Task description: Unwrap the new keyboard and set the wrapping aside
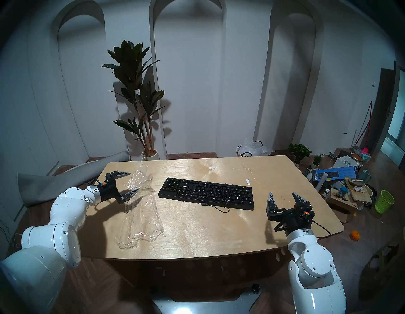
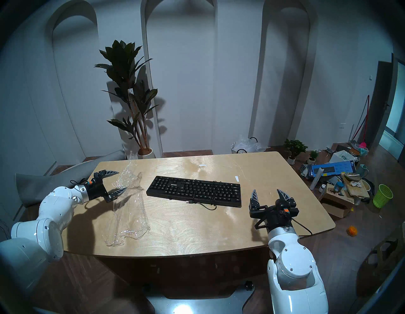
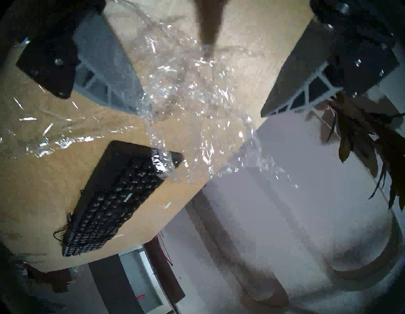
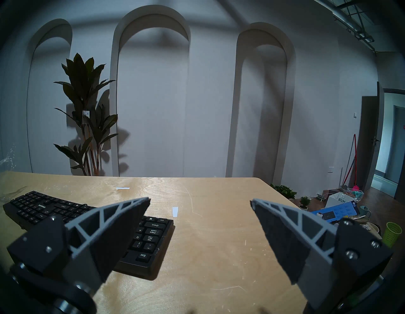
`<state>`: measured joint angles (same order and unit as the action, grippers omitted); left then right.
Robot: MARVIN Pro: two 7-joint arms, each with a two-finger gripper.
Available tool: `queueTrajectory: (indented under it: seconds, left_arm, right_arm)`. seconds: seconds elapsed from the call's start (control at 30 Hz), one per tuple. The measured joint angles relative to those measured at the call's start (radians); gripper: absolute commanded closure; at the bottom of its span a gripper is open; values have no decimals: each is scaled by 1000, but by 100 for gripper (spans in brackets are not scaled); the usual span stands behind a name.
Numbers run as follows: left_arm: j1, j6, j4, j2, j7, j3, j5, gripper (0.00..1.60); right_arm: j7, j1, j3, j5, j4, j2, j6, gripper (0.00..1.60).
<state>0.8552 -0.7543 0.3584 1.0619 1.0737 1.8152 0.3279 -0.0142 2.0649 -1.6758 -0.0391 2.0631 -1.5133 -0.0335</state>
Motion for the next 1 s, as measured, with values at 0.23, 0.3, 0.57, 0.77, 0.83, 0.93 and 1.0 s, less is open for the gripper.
queueTrajectory:
  seconds: [0.23,0.3,0.57,0.77,0.83,0.93,1.0]
  left_arm:
    - [19,50,16,-18,52,-11,-36,0]
    - [21,58,25,-22,61,-19,-40,0]
    - [11,68,79,-45,74,-35,-59,0]
    - [-17,70,125,-55,77,-26,-82,0]
    - [-28,72,144,-58,79,-23,-93,0]
    - [-39,75,164,-59,82,-19,-106,0]
    - [-44,76,173,-59,83,-16,-112,0]
  right_arm:
    - [0,0,0,0,-2,0,0,0]
    - [0,-1,0,0,-2,0,0,0]
    - [1,-2,0,0,-7,0,0,0]
    - [1,-4,0,0,-14,0,0,0]
    - [1,-4,0,0,-18,0,0,0]
    - [1,-5,0,0,-22,0,0,0]
    - [1,-5,0,0,-24,0,0,0]
